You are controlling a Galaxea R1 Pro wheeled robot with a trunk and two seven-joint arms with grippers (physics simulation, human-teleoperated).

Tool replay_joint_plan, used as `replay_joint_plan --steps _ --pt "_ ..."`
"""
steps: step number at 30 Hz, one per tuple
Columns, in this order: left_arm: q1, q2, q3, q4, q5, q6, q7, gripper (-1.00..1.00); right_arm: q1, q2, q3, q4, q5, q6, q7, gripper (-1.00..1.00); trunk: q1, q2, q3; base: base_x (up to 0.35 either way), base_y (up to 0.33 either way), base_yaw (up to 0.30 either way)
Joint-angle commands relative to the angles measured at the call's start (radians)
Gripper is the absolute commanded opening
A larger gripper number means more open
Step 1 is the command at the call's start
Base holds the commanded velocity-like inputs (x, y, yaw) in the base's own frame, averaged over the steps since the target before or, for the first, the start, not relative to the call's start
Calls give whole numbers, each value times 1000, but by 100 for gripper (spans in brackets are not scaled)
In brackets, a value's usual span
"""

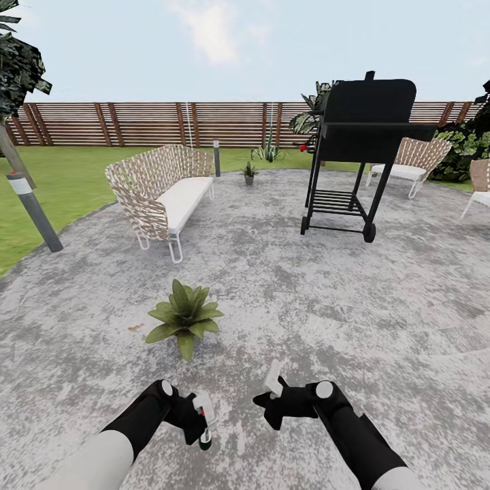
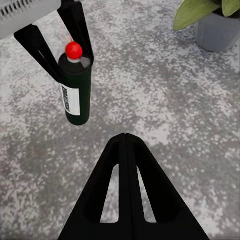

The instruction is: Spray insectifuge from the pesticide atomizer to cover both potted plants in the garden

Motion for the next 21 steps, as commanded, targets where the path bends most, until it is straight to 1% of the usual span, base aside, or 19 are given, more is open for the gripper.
replay_joint_plan --steps 1,4,6,9,13,16,21 --pt "0 0 -1 -2 0 8 -4 -100 -1 0 0 -1 3 9 5 -100 0 0 -1 0 0 0" --pt "0 0 0 -1 5 -11 -5 -100 -2 0 0 -1 3 10 6 -100 0 0 -1 0 0 0" --pt "0 -2 1 0 7 -45 -6 -100 -3 0 0 -1 3 10 7 -100 0 0 -1 0 0 0" --pt "0 -8 2 -1 8 -63 -6 -100 -3 0 0 -1 3 10 7 -100 0 0 -1 0 0 0" --pt "0 -25 2 -1 9 -69 -6 -100 -3 0 1 -1 3 10 7 -100 0 0 -1 0 0 0" --pt "0 -45 2 -1 9 -70 -6 -100 -4 0 1 -1 3 10 7 -100 0 0 -1 0 0 0" --pt "0 -60 2 -1 8 -71 -6 -100 -3 1 1 -1 3 10 7 -100 0 0 -1 0 0 0"
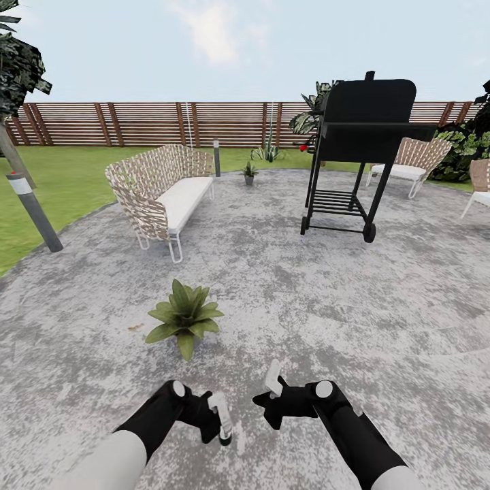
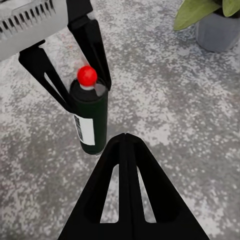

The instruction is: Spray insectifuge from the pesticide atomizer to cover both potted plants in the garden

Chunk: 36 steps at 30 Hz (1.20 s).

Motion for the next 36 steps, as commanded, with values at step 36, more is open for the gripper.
replay_joint_plan --steps 36 --pt "-1 -43 -1 -5 11 -26 -58 -100 0 0 0 -2 3 8 4 -100 0 0 -1 0 0 0"
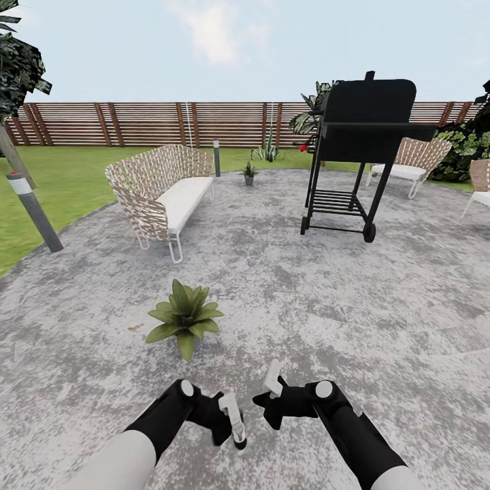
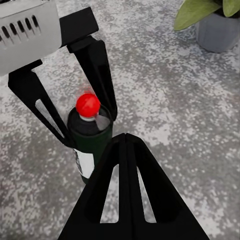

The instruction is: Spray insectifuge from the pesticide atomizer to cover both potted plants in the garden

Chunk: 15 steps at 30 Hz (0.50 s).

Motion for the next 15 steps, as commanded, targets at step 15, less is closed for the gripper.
replay_joint_plan --steps 15 --pt "-2 -16 5 -25 -3 5 -3 -100 0 6 0 -2 3 8 4 -100 0 0 -1 0 0 0"
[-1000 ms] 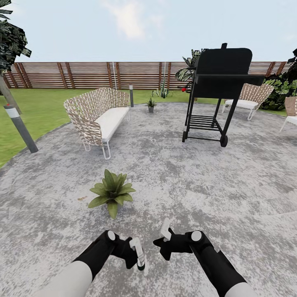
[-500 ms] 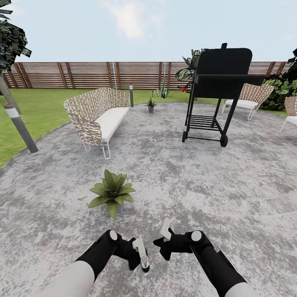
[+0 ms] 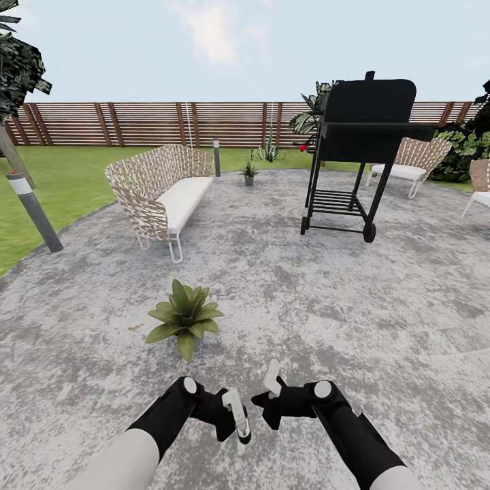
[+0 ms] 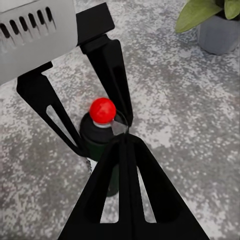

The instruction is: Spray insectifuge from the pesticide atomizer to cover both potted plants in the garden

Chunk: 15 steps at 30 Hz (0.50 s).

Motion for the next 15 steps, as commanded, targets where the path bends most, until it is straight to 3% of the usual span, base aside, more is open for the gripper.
replay_joint_plan --steps 1,9,15 --pt "0 0 0 -3 -3 5 -5 -100 0 0 0 -2 2 8 4 -100 0 0 -1 0 0 0" --pt "0 -1 -2 -5 52 0 -9 -100 0 0 0 -2 2 8 4 -100 0 0 -1 0 0 0" --pt "0 -2 -3 -5 58 -23 -10 -100 0 0 0 -2 2 8 4 -100 0 0 -1 0 0 0"
